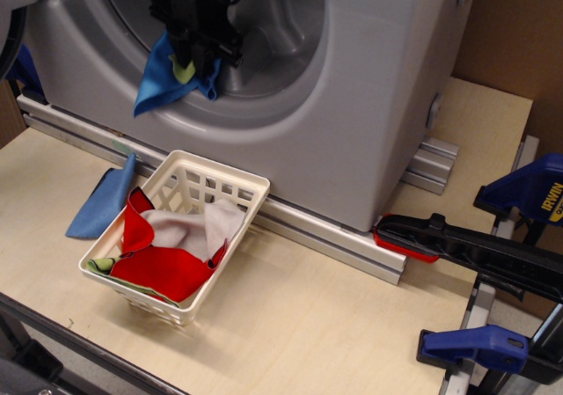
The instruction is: Take clothes out of laundry machine
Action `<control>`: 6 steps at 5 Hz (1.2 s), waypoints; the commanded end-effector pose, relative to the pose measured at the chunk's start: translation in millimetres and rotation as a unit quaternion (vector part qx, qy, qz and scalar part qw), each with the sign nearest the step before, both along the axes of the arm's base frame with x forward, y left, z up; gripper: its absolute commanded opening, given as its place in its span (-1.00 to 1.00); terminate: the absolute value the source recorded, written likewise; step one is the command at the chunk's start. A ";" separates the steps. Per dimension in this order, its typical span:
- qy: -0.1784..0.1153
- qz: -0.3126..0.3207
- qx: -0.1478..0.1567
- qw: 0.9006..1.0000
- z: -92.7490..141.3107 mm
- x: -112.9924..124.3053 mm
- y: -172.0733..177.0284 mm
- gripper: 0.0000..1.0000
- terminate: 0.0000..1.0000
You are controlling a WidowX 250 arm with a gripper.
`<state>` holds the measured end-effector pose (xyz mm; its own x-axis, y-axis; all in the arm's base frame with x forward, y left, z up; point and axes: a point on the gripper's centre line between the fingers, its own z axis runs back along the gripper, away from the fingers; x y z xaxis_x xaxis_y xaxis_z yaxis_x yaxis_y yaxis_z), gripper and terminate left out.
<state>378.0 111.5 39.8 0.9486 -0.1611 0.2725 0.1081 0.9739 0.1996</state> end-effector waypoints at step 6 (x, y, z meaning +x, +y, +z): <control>0.045 0.065 -0.070 0.994 11.1 -151.8 -62.5 -1.00 -1.00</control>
